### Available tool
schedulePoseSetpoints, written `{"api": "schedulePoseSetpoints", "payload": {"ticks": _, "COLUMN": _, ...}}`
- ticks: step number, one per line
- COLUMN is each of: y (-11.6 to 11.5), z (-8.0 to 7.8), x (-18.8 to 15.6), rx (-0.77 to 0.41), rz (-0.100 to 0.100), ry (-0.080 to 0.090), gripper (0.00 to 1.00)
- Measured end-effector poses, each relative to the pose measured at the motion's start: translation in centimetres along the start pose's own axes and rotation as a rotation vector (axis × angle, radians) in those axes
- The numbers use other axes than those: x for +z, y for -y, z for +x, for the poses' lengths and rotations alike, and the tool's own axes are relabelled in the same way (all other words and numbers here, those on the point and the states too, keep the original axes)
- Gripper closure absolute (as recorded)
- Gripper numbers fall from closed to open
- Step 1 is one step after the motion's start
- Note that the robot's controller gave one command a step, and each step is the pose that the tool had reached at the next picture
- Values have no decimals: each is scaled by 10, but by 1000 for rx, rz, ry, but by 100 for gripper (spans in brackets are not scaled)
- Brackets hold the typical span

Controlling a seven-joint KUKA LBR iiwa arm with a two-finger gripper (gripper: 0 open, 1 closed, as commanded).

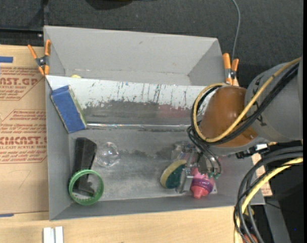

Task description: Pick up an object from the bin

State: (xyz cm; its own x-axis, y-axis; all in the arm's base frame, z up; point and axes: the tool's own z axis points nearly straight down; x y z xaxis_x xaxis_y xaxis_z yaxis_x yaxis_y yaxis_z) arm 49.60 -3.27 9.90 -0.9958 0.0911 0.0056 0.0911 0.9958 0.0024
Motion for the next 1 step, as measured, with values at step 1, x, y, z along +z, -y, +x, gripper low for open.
{"api": "schedulePoseSetpoints", "payload": {"ticks": 1, "y": 76, "z": -16, "x": 29, "rx": -286, "rz": 1, "ry": 21, "gripper": 0}}
